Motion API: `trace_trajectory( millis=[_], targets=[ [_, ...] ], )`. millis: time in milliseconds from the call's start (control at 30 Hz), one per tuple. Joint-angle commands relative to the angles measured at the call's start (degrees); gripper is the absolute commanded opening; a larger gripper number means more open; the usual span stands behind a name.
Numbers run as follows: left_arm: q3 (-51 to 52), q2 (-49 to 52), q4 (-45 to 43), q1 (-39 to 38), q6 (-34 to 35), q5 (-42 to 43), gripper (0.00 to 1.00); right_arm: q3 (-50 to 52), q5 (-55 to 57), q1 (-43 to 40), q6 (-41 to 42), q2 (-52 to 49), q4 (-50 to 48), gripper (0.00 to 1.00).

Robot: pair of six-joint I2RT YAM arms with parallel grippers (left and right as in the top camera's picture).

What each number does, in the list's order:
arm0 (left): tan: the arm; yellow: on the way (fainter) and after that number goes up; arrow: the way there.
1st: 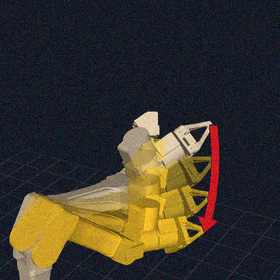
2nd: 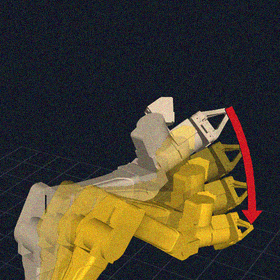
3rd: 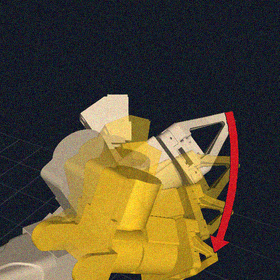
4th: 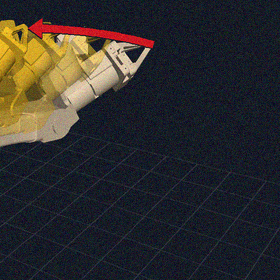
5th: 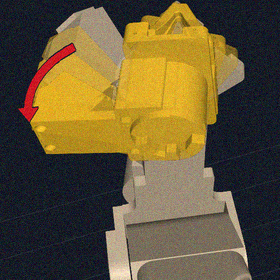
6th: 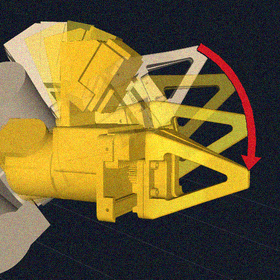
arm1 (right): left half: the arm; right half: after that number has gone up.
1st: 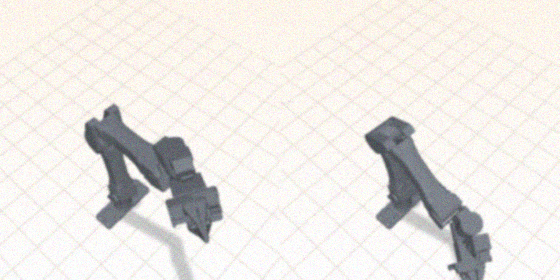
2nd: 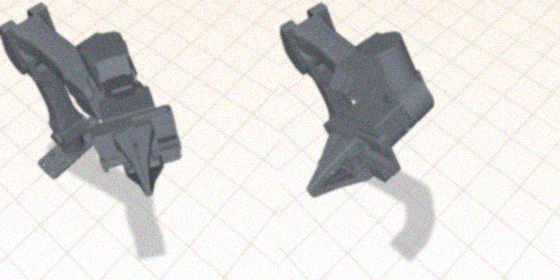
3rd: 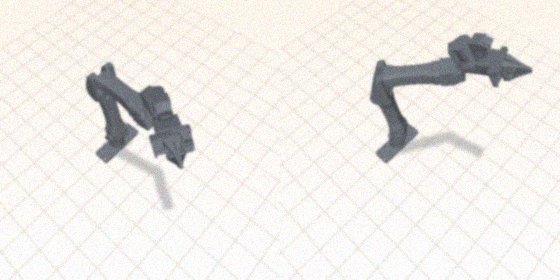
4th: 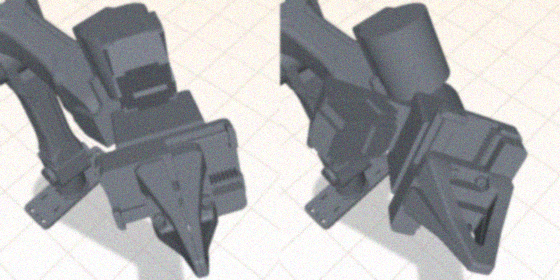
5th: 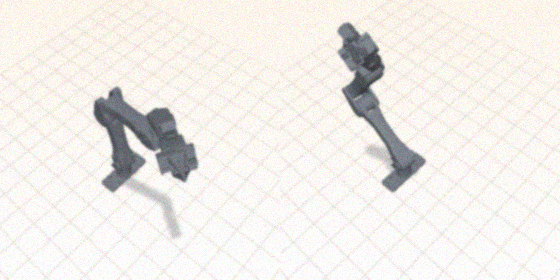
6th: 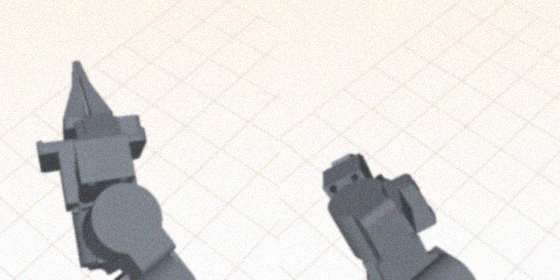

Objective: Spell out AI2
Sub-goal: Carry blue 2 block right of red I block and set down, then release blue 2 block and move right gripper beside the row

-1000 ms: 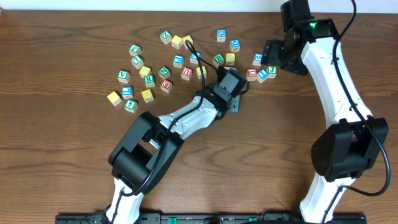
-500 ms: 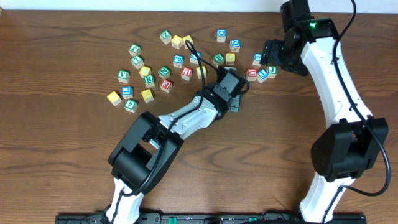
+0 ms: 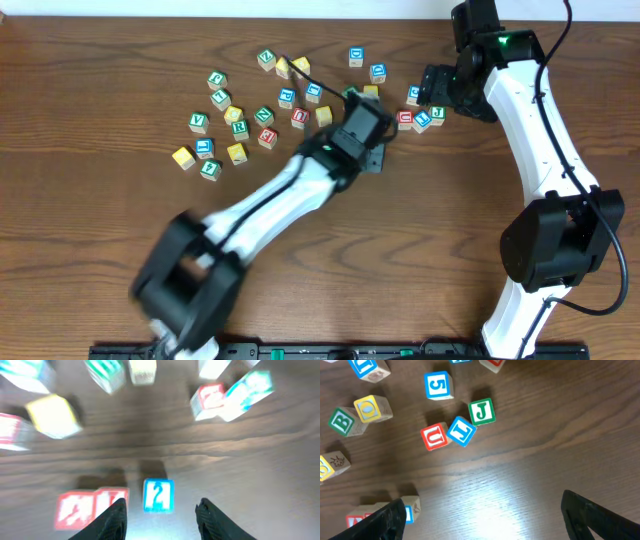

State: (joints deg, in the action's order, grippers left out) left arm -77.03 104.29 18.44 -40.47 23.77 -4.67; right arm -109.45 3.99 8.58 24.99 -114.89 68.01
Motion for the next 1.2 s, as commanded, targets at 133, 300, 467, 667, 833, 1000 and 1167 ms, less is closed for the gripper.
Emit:
trace_trajectory(
  millis=[133,300,467,667,833,1000,1167],
  targets=[
    [-1.2,-10.8,13.7,5.3,-1.0,-0.5,0.45,0.9,-4.6,1.3,-2.6,0.3,1.1,0.58],
    [0.8,-8.8,17.4,9.9,-0.5,-0.2,0.31,6.3,-6.1,3.6,-2.6,0.3,0.1,0.23],
    [0.9,-5.7,16.9,13.5,-0.5,4.2,0.30,13.4,-8.1,5.5,-2.5,0.3,-5.6,0.09],
    [0.9,-2.0,15.3,16.7,0.6,6.6,0.29,20.7,-13.8,7.4,-0.2,0.3,-15.3,0.01],
    [0.9,0.6,13.3,17.2,0.7,7.2,0.29,23.4,-13.8,9.0,2.4,-0.7,-19.9,0.01],
    [0.9,2.7,10.1,17.2,4.8,7.2,0.29,23.5,-13.6,10.3,4.7,-3.5,-22.4,0.01],
    [0.9,3.2,8.9,17.2,5.5,6.1,0.29,23.5,-13.6,10.3,5.2,-4.4,-22.6,0.01]
  ],
)
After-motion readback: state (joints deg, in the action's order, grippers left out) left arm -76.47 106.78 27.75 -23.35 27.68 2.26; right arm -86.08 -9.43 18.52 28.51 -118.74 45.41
